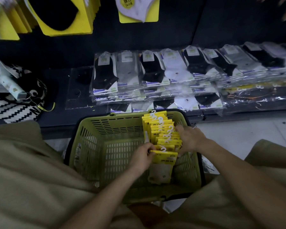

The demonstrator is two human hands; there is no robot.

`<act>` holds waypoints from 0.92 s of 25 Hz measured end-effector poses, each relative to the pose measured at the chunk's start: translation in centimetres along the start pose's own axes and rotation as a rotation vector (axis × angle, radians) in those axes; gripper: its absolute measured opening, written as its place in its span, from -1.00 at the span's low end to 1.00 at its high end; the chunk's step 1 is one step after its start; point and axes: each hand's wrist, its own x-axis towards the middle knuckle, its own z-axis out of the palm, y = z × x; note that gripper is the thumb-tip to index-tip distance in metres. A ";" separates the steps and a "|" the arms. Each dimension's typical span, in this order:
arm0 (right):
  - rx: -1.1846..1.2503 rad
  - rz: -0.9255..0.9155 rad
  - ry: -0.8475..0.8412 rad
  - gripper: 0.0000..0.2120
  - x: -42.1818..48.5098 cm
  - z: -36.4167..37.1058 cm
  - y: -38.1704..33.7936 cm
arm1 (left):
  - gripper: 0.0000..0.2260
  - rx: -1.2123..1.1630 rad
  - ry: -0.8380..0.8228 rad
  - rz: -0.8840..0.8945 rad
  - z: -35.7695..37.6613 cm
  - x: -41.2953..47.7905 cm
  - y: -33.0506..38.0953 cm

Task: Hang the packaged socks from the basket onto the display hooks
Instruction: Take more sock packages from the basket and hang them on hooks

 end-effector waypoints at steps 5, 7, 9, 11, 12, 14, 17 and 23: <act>0.010 -0.048 -0.038 0.15 -0.2 0.9 0.5 | -0.60 -0.134 0.019 -0.196 2.1 1.6 -1.4; 0.014 -0.061 0.003 0.11 -0.5 1.2 0.5 | -0.52 -0.101 -0.037 -0.219 2.8 2.2 -1.4; 0.033 -0.052 0.081 0.03 -0.6 1.4 0.5 | -0.54 -0.054 -0.044 -0.228 3.2 2.5 -1.2; 0.019 -0.046 0.167 -0.09 -0.7 1.6 0.7 | -0.56 -0.074 -0.019 -0.228 3.4 2.7 -0.9; -0.009 -0.052 0.178 -0.12 -0.8 1.7 0.7 | -0.54 -0.089 -0.011 -0.218 3.5 2.8 -0.7; -0.083 -0.067 0.162 -0.13 -1.0 2.2 0.5 | -0.49 -0.106 -0.026 -0.196 3.6 3.0 -0.3; -0.136 -0.049 0.175 -0.13 -1.0 3.0 0.1 | -0.55 -0.054 -0.047 -0.172 3.7 3.4 0.4; -0.050 -0.071 0.207 -0.28 -0.9 3.9 -0.5 | -0.58 -0.110 -0.082 -0.174 3.7 2.8 -0.4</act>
